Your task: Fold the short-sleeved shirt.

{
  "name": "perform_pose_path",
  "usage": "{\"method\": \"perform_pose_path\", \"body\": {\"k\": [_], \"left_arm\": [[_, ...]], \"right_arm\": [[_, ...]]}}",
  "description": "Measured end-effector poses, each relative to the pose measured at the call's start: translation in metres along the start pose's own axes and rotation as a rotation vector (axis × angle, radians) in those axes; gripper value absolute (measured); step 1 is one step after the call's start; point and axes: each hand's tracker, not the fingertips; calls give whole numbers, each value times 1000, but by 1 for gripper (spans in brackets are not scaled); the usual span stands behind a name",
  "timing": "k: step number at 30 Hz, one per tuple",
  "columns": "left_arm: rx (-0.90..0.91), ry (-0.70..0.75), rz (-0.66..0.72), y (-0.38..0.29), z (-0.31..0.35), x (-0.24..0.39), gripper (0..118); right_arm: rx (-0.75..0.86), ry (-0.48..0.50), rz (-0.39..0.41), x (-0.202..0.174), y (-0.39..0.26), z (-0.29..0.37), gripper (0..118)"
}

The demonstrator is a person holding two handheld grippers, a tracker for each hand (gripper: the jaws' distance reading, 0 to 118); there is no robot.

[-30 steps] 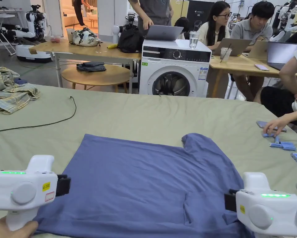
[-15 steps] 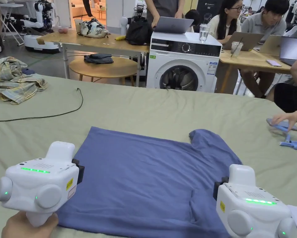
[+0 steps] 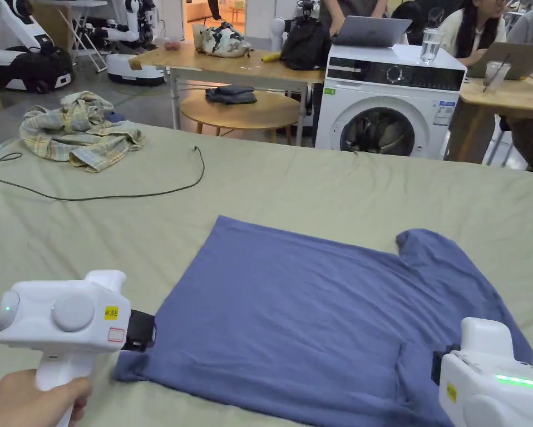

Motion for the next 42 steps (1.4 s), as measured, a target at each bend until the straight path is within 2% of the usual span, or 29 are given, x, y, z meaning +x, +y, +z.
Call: {"method": "perform_pose_path", "body": {"k": [5,7,9,10,13,15,18,20,22,23,27,29,31,33,36,38,39,40,42], "left_arm": [[-150,62,12,-3,-46,-7,56],[-226,104,-36,-9,-69,-3,56],[-167,109,-50,-12,-62,3,56],[-165,127,-64,-11,-58,9,50],[-127,84,-226,-20,-55,30,5],[-141,135,-259,-23,-62,36,2],[-147,134,-248,-18,-60,38,1],[-149,133,-258,-21,-55,39,1],[-143,127,-247,-23,-52,38,1],[-140,125,-242,-23,-51,39,1],[-138,120,-221,-25,-47,39,1],[-136,120,-222,-24,-45,37,1],[-134,115,-213,-24,-43,36,1],[-131,111,-211,-24,-42,34,1],[-128,106,-208,-23,-43,32,1],[-125,106,-209,-22,-41,32,1],[-124,105,-207,-21,-38,32,1],[-120,104,-206,-20,-38,31,1],[-100,90,-189,-17,-31,29,1]], "right_arm": [[-21,-3,4,2,-3,-4,0],[-29,-8,9,4,-5,-8,0],[-35,-5,8,8,-5,-7,0],[-38,-5,8,10,-5,-7,0],[-53,-12,8,18,-5,-8,0],[-82,-24,9,23,-4,-6,0],[-138,-56,6,39,1,-7,0],[-158,-77,-23,56,2,-9,19],[-190,-105,-45,72,3,-10,48],[-206,-116,-52,77,2,-11,51],[-310,-86,-66,96,-10,-18,51],[-362,-70,-41,100,-19,-25,51],[-402,-98,-21,100,-31,-30,51],[-451,-67,-36,105,-43,-37,51],[-442,-43,-60,108,-54,-43,38],[-421,-7,-67,106,-48,-40,11],[-414,26,-98,102,-47,-35,9],[-424,-16,-57,98,-45,-34,8],[-406,-9,-34,96,-41,-30,7]]}}
